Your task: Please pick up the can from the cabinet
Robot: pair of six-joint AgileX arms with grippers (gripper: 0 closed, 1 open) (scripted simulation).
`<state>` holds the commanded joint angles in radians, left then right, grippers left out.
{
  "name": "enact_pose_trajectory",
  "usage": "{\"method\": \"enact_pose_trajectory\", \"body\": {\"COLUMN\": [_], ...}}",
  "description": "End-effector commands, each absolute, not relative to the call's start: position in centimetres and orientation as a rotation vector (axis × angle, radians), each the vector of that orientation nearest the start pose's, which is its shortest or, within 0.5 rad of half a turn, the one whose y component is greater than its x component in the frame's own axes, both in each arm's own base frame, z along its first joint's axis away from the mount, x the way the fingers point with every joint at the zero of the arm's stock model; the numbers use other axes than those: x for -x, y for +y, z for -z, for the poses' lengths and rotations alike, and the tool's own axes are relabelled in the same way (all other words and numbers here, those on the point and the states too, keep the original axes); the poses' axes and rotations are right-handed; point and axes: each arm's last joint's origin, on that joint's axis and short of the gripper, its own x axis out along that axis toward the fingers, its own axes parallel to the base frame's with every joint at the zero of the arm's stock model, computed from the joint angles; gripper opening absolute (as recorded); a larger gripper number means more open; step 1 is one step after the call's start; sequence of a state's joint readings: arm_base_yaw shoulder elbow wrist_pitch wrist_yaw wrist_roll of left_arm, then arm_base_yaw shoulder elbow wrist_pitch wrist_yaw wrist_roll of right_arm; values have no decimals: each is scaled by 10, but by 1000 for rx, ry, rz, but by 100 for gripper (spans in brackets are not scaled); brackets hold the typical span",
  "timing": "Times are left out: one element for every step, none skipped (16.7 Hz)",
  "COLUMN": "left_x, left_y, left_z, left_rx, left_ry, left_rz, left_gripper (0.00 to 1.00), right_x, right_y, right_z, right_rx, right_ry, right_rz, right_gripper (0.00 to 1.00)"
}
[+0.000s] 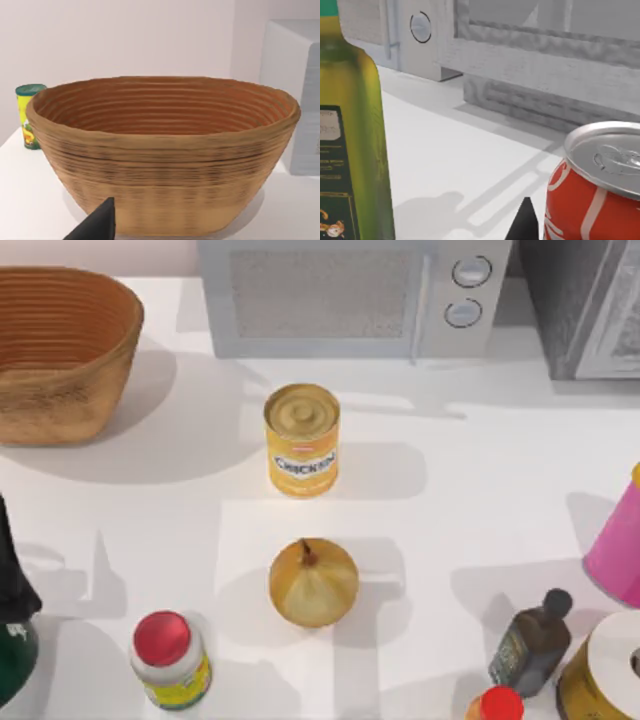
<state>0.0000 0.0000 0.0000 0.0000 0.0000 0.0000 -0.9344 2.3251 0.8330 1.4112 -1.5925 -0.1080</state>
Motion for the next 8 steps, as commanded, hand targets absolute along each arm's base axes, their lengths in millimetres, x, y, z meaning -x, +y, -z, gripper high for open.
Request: {"method": "enact_pose_trajectory", "body": {"left_x": [-106,-106,-106,-106,-106,-106,-106,-106], "left_y": [-1,-1,-1,-1,-1,-1,-1,-1], "left_z": [-160,-160,-160,-160,-160,-160,-160,-160], "left_rx": [0,0,0,0,0,0,0,0], "left_ry": [0,0,0,0,0,0,0,0], "left_rz": [0,0,0,0,0,0,0,0], "left_gripper": [100,100,100,100,100,100,100,100], "right_x": [-235,-235,-234,-233,-233,-233,-233,-233], "right_y": [-256,-249,-242,-237,-234,-234,-234,-234], "right_z": [-46,-46,-45,-44,-44,-44,-44,-44], "right_rx": [26,20,12,5,0,0,0,0], "right_ry": [-2,-2,-2,-1,-1,-1,-1,-1], "right_rz": [-703,-723,-742,-758,-766,-767,-767,-767], "right_gripper": [0,0,0,0,0,0,0,0]}}
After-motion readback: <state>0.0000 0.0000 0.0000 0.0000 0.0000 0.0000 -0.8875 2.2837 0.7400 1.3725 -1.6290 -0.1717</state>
